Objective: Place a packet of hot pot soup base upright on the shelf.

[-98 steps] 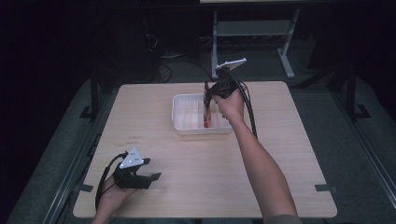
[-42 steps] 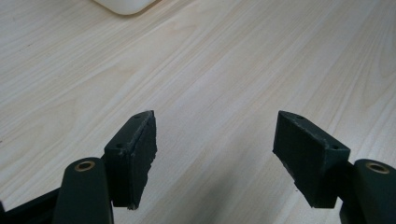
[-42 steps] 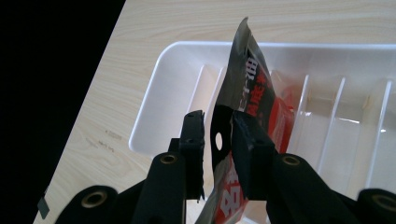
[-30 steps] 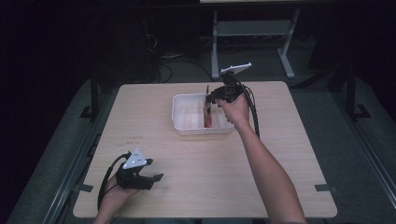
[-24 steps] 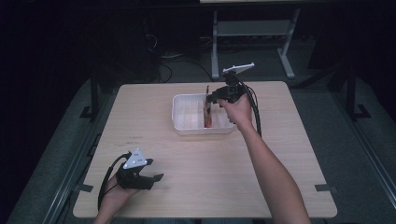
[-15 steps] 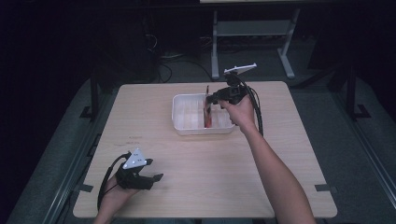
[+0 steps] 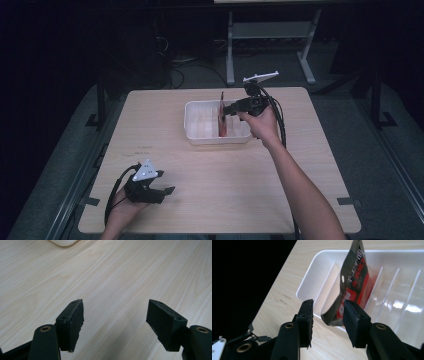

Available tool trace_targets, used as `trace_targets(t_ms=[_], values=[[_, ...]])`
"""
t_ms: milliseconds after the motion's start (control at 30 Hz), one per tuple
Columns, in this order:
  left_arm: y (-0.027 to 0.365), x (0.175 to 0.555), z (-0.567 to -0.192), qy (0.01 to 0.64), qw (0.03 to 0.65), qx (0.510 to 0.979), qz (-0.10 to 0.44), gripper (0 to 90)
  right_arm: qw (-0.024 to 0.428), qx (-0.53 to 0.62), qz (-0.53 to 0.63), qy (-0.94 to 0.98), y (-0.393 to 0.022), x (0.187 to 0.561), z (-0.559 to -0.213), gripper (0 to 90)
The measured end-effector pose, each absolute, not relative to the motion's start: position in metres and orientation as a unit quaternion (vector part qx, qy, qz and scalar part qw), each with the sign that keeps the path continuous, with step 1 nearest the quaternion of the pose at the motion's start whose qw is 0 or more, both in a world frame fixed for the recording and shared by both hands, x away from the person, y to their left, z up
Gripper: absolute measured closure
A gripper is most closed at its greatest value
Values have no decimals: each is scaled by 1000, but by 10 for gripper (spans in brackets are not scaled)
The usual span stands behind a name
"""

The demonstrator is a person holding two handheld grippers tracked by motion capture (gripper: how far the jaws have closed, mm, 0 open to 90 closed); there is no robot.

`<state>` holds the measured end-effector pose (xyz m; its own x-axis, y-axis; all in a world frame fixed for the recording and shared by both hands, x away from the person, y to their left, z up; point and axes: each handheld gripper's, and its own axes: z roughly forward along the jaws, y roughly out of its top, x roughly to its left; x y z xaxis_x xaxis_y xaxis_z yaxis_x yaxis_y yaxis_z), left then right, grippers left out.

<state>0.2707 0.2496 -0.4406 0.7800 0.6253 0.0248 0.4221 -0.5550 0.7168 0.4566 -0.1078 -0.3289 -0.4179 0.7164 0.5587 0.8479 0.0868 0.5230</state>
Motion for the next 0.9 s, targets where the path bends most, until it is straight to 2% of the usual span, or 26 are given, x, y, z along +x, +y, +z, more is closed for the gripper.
trace_targets(t_ms=[367,900], values=[[249,270,-441,300,362,872,138,297,87,-525,-418,-736,-121,447,-333,549],[249,271,-441,299,361,873,137,295,87,-526,-426,-731,-147,436,-338,537]])
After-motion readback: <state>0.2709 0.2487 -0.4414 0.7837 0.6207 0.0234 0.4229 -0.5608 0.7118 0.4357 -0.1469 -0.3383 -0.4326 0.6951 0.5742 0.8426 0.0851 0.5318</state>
